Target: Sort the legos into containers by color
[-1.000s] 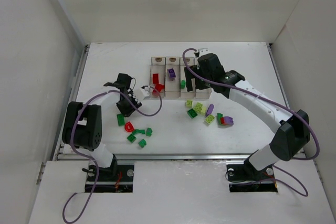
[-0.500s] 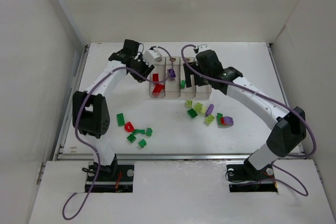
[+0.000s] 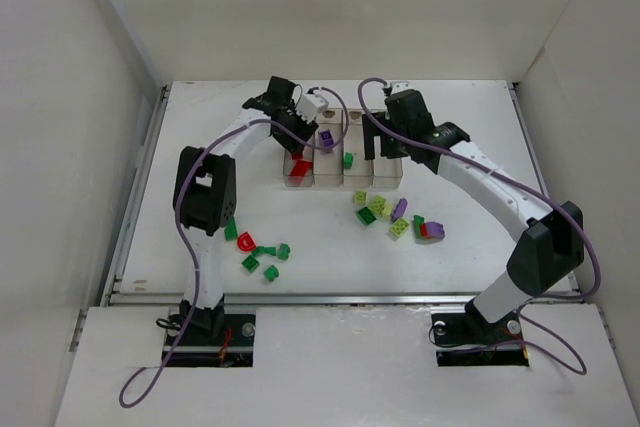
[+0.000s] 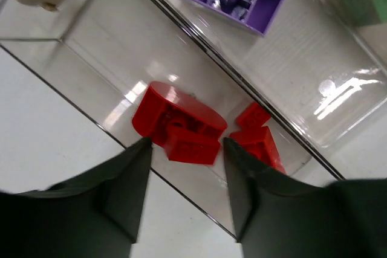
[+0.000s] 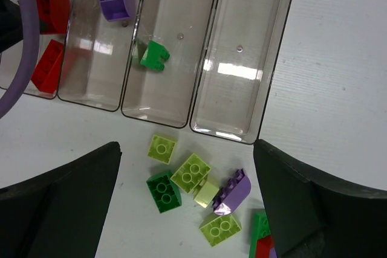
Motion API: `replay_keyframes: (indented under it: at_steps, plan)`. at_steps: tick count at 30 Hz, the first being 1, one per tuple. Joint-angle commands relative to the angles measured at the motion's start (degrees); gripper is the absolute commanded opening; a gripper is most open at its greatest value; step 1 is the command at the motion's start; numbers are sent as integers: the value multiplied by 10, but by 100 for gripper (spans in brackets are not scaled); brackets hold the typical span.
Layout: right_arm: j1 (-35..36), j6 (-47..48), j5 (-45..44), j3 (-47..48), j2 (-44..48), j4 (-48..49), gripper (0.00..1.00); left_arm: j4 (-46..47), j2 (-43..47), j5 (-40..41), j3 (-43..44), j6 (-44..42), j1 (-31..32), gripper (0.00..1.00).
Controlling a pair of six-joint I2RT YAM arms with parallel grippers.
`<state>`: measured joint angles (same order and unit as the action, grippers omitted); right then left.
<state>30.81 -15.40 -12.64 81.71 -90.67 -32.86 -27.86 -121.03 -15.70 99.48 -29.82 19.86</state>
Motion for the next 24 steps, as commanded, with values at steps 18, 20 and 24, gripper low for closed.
replay_keyframes:
  at_steps: [18, 20, 24]
  plan:
    - [23, 15, 6, 17, 46, -3, 95, 79, 160, 102, -17, 109, 12, 100]
    - [31, 15, 6, 17, 53, -3, 95, 84, 207, 140, -37, 134, -12, 100]
    - [52, 15, 6, 17, 64, -3, 95, 84, 281, 169, -99, 187, -69, 100]
